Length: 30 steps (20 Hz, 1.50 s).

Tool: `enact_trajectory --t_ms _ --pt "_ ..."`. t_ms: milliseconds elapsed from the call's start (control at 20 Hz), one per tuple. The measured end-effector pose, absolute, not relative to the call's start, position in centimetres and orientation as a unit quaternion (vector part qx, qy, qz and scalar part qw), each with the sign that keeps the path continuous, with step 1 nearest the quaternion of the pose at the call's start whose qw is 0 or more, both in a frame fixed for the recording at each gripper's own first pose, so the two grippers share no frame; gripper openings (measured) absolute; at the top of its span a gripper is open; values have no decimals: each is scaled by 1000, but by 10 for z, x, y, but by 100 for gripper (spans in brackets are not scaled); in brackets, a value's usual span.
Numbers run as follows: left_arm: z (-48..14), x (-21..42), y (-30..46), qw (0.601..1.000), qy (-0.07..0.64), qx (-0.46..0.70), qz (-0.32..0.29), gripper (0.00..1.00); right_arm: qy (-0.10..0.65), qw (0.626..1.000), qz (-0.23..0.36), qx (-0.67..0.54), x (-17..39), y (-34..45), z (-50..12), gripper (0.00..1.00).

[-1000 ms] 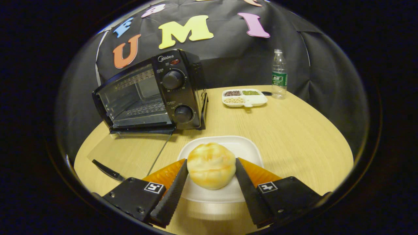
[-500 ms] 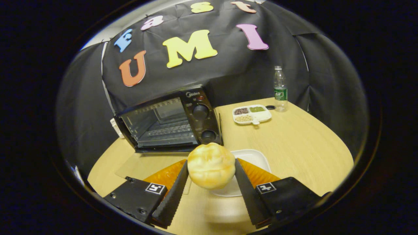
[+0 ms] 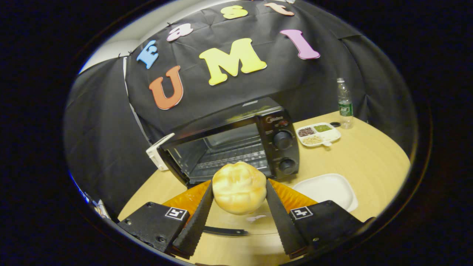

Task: Open the electric oven with the left hand, put the food in, and close the electric oven.

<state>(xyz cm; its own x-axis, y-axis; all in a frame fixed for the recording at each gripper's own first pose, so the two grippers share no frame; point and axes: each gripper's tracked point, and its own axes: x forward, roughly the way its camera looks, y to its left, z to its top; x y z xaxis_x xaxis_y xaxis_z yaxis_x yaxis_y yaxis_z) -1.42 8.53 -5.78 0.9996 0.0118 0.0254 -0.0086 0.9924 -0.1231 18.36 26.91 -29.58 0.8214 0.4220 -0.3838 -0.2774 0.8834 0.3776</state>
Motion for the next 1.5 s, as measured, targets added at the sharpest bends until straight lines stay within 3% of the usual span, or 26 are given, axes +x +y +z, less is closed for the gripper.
enact_trajectory --t_ms 150,250,350,600,650,750,900,1050,1150,1500 --pt "-61 -13 94 998 -11 -65 15 95 240 925 203 212 200 308 -297 83" --pt "-66 -9 98 998 -10 -66 18 95 237 922 180 246 220 320 -302 87" --pt "-72 -5 104 998 -2 -62 25 95 236 922 163 259 243 334 -311 82" --pt "-87 5 113 998 16 -41 36 95 211 943 127 224 309 352 -326 87" --pt "-91 7 113 998 20 -37 36 95 203 949 116 211 320 352 -328 82" --pt "-98 13 115 998 29 -33 38 95 199 958 104 177 339 352 -335 87" --pt "-106 21 118 998 39 -35 38 95 192 968 97 129 357 353 -340 82" --pt "-113 25 117 997 47 -39 35 95 185 974 100 85 360 354 -341 82" --pt "-116 27 114 997 53 -39 34 95 198 973 102 65 357 352 -346 93" --pt "-112 18 96 998 53 -34 21 95 196 970 111 93 331 331 -329 93"
